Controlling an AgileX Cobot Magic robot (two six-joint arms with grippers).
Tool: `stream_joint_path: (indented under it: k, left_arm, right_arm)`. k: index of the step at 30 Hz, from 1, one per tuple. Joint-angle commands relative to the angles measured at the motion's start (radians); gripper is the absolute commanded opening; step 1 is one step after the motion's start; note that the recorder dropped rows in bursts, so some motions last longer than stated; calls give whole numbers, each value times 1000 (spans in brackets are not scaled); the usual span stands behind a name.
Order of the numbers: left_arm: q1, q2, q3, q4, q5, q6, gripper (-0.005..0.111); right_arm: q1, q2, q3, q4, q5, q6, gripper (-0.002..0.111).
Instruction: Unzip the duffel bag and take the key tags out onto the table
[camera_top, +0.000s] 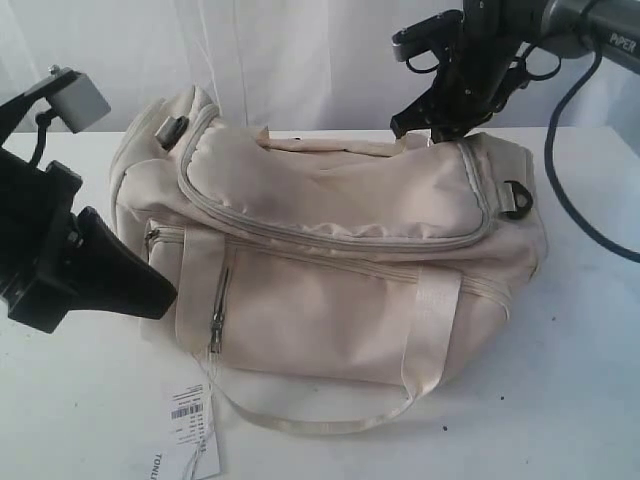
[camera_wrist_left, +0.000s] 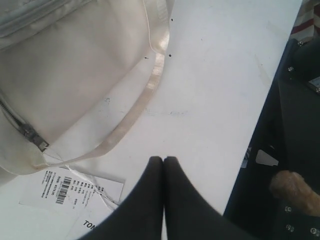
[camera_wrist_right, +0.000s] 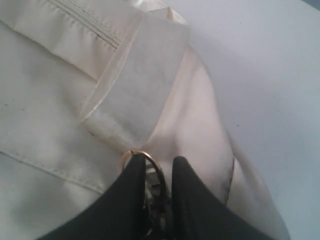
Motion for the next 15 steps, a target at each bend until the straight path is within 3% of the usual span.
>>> stream_joint_path:
  k: [1,6,15]
  left_arm:
    - [-5,-3,-7,-22,21,8,0]
    - [-5,-3,-7,-22,21,8,0]
    - [-5,-3,-7,-22,19,7,0]
  right_arm:
    - [-3,22,-4,-3,-64,-12,1]
    - [-3,23,-4,6,-75,1,9]
    - [-3,-43,-4,68,-57,-16,10]
